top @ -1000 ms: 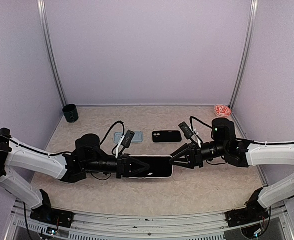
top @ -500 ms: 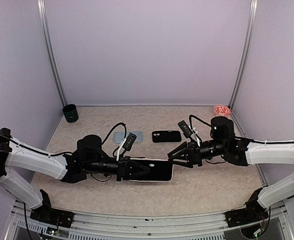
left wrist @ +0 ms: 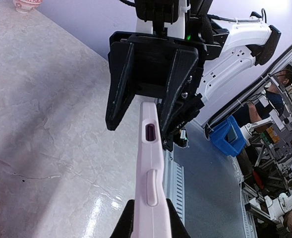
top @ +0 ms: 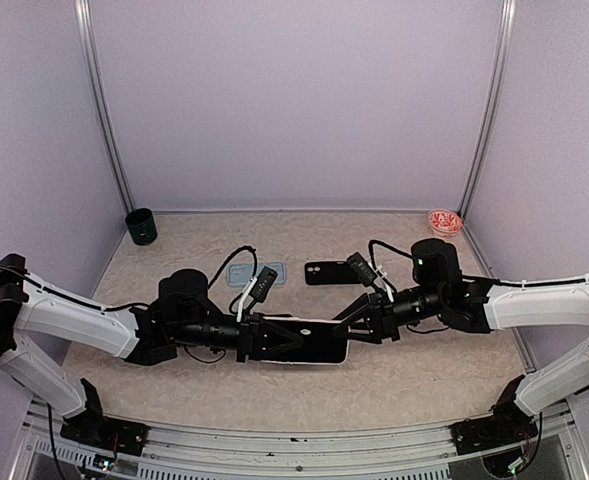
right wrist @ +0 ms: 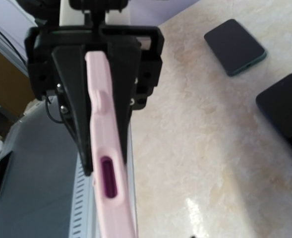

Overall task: Put the phone into the phone case
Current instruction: Press the corner of the phone case at the bottom right corner of the phone case.

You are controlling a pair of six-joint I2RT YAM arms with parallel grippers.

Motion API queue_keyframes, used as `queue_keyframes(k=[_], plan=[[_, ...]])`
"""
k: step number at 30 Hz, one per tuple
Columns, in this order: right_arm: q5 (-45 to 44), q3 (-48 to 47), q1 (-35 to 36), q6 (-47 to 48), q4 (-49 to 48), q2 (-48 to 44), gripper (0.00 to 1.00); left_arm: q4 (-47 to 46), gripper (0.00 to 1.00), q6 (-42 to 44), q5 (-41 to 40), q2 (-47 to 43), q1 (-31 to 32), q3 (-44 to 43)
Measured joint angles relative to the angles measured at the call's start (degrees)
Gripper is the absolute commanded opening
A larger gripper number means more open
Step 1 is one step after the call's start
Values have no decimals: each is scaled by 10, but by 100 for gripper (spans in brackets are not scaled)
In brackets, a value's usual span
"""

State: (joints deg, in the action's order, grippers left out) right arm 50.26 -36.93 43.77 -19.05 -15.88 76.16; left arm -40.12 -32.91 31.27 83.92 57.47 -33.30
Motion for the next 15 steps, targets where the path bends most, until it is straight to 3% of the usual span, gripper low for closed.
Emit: queue_keyframes(k=[15], plan=[[10, -1, 3, 16, 17, -2, 0, 8, 4, 2, 0, 5, 0, 0]])
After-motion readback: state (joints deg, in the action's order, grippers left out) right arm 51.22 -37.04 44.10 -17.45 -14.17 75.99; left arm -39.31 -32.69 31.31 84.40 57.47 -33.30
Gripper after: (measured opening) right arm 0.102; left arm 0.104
